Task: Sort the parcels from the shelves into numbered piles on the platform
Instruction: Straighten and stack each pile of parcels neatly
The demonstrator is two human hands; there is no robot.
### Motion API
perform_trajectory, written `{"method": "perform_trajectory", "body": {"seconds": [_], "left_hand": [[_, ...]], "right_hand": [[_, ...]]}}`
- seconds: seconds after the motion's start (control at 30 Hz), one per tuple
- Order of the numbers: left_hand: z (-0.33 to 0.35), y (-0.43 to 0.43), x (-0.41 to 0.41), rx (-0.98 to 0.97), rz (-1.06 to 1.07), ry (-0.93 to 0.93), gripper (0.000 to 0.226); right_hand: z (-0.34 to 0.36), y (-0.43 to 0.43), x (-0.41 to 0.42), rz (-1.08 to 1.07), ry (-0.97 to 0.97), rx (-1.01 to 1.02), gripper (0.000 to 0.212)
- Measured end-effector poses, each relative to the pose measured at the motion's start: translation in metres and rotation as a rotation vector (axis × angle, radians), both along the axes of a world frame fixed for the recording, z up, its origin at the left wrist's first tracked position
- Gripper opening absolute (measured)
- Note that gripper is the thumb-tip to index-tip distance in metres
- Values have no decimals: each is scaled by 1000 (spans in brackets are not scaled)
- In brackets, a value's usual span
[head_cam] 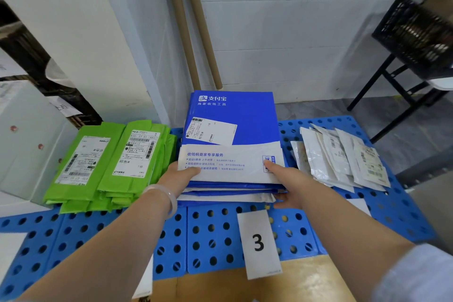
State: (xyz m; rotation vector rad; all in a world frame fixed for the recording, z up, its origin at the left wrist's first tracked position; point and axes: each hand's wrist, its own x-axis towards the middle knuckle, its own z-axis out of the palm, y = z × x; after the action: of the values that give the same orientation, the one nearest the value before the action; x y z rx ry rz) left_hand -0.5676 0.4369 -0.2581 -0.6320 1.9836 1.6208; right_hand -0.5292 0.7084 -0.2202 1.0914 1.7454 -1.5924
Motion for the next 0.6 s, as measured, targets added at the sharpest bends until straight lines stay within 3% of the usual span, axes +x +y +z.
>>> {"method": "perform_trajectory", "body": {"seconds": [0.17, 0.47, 0.6], "left_hand": [[3, 1, 7, -12, -3, -6, 42], [-3, 0, 13, -37, -15, 12, 73], [3, 5, 18, -127, -5, 68, 38]], "right_hand": [[-8, 2, 4, -40, 28, -99, 50], [-10, -2, 4, -78, 62, -56, 46], [-16, -2, 8, -93, 102, -16, 47]]}}
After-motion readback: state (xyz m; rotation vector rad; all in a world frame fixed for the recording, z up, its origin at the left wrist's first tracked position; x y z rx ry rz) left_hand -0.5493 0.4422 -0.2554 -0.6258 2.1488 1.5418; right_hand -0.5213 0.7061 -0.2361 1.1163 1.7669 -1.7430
